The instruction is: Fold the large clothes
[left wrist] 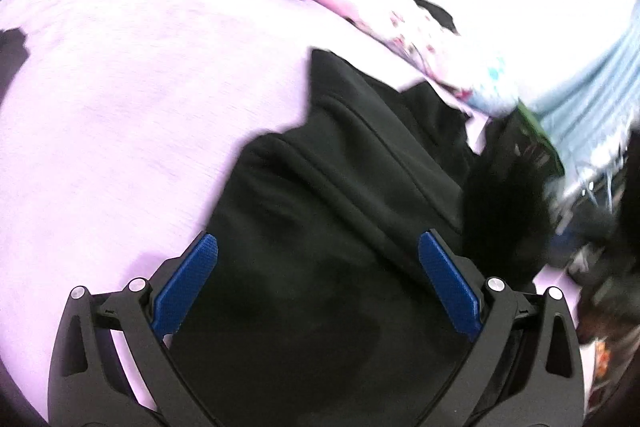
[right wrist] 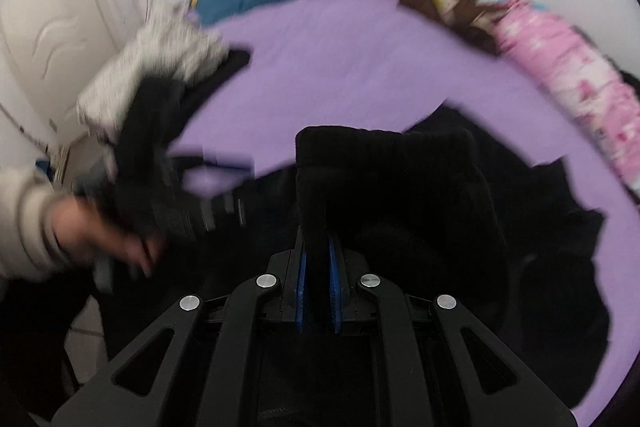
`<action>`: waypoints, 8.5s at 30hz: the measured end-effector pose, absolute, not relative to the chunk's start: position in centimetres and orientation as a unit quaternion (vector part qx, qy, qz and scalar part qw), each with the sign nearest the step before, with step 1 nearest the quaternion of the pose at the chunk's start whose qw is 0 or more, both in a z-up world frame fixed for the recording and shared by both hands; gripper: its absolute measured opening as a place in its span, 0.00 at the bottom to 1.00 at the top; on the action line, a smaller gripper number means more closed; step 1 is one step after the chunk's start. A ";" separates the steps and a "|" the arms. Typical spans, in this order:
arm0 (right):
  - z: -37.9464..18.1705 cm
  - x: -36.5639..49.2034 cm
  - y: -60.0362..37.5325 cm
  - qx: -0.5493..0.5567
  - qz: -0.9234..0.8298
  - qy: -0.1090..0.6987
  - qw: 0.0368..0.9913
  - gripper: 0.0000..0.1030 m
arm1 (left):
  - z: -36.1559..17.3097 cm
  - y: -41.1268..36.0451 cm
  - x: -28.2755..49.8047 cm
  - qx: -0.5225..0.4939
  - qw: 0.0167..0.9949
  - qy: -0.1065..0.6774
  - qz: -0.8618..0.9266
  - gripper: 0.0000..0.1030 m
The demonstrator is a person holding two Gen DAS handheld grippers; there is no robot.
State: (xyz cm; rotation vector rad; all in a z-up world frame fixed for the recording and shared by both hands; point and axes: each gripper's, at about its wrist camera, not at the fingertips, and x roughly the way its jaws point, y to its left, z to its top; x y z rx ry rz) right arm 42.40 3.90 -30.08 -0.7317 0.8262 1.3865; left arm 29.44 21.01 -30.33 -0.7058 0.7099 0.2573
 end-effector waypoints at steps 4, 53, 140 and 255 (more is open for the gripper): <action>-34.3 40.8 5.1 -0.361 0.592 0.376 0.614 0.12 | -29.9 21.5 29.4 -0.325 0.883 0.317 0.117 0.94; -30.7 54.1 -10.4 -0.683 0.376 0.305 0.547 0.60 | -33.6 17.9 39.2 -0.295 0.863 0.381 -0.155 0.19; -26.6 65.6 -4.4 -0.520 0.219 0.369 0.738 0.92 | -29.7 25.4 33.5 -0.264 0.903 0.324 0.101 0.92; -40.9 33.3 -39.8 0.190 0.315 0.548 0.751 0.90 | -37.1 17.4 12.0 -0.319 0.804 0.501 0.030 0.94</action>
